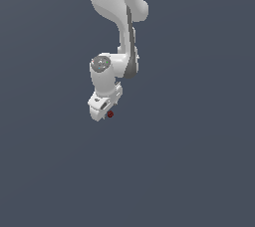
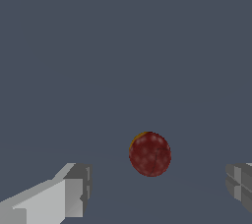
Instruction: Pick up the object and move it to a goal position.
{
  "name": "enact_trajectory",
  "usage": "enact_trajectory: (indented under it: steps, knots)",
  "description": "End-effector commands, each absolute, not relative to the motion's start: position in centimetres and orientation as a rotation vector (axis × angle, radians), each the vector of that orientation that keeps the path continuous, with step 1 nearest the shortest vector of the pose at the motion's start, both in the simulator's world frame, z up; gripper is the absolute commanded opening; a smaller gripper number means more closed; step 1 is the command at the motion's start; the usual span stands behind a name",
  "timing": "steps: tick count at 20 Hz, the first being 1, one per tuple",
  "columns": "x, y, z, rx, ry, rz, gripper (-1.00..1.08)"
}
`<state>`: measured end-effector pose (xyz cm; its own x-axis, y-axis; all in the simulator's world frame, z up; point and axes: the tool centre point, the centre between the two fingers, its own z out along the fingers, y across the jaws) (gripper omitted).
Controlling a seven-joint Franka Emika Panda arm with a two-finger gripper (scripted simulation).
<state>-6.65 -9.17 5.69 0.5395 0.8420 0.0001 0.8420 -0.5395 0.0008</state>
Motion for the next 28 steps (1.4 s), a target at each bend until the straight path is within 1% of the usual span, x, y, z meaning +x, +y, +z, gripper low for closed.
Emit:
enact_trajectory:
  steps: [1,6,11,12,23,28]
  knots:
    - [-6.7,-9.2,4.6,2.756,1.509,0.000,1.00]
    - [-6.8,-9.2,2.4,2.754,1.511,0.000,1.00]
    - [-6.7,-9.2,1.7,2.754,1.512,0.000,1.00]
    - [-6.7,-9.2,1.7,2.754,1.512,0.000,-1.00]
    - [-6.7,-9.1,1.7,2.753,1.512,0.001,-1.00]
    - [-7.0,-7.9,2.4,2.753,1.512,0.001,-1.00]
